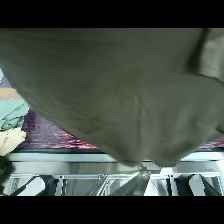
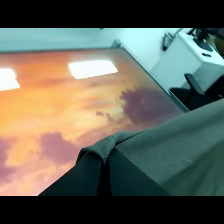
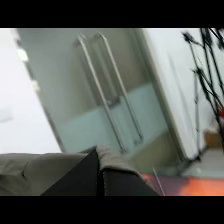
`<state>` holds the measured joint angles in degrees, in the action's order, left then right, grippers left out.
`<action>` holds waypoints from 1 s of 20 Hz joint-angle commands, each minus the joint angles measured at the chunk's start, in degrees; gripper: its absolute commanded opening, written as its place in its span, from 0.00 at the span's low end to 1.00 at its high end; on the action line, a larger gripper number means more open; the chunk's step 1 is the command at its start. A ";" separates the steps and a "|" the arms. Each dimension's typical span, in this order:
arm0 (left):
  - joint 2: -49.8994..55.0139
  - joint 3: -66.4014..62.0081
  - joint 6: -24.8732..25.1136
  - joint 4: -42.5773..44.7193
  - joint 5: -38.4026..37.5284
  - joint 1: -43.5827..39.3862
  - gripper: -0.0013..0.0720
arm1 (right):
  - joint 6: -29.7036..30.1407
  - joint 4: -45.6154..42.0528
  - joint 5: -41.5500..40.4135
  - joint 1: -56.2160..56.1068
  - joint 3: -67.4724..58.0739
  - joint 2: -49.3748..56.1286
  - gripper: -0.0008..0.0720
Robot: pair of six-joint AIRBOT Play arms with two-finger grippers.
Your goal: Fold the shirts.
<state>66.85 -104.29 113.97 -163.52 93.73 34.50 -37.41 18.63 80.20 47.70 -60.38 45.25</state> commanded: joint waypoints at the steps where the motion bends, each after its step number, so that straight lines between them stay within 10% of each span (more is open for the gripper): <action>1: 11.41 -2.12 -1.99 9.92 1.20 -7.28 0.05 | 3.98 -15.28 -12.83 -12.83 -0.87 7.67 0.04; 11: 41.42 5.66 -1.16 19.96 -8.28 -12.87 0.05 | 5.51 -12.11 -20.24 -24.98 -1.07 49.92 0.04; 20: 50.99 -1.31 -8.31 29.14 -2.51 -13.46 0.04 | -7.32 -28.22 -14.14 -23.71 -1.05 56.54 0.04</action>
<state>116.36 -104.81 108.53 -140.55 88.86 21.15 -39.66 -1.41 64.58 23.40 -61.45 100.68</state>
